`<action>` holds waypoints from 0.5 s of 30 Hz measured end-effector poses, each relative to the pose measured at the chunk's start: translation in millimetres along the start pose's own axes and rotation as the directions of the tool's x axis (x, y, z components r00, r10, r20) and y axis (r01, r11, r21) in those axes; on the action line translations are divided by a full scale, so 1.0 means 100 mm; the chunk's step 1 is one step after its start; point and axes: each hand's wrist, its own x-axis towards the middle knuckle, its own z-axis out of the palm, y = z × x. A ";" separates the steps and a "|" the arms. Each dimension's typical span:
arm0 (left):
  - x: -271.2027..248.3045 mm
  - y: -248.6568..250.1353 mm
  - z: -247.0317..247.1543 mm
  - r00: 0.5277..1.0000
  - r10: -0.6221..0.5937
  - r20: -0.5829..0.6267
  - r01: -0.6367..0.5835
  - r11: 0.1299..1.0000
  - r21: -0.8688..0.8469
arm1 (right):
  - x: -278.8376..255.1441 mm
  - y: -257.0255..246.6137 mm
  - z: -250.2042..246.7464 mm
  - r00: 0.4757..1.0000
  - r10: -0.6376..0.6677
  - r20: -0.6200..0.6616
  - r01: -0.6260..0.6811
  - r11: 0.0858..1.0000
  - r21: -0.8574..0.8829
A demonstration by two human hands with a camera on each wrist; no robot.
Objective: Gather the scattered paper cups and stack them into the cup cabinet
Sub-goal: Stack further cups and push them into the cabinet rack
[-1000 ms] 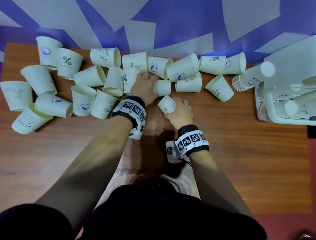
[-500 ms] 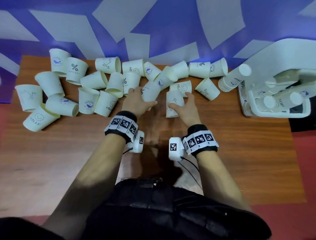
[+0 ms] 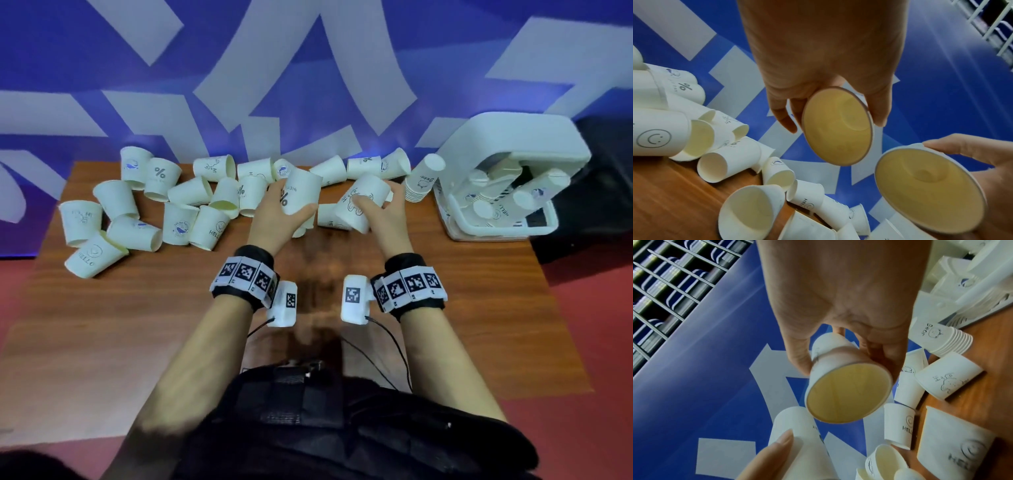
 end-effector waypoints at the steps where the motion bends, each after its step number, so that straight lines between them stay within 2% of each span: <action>1: -0.03 0.04 0.05 1.000 0.019 0.008 -0.019 1.000 0.005 | -0.01 -0.01 -0.06 1.000 -0.002 -0.024 0.001 1.000 -0.005; 8: -0.16 0.29 0.43 0.996 0.081 0.037 -0.080 0.997 -0.011 | 0.04 -0.07 -0.55 0.992 -0.052 -0.119 0.048 0.998 -0.030; 15: -0.23 0.51 1.07 1.000 -0.016 -0.007 0.016 1.000 0.007 | 0.21 -0.08 -1.22 0.995 -0.060 -0.086 0.050 0.992 -0.114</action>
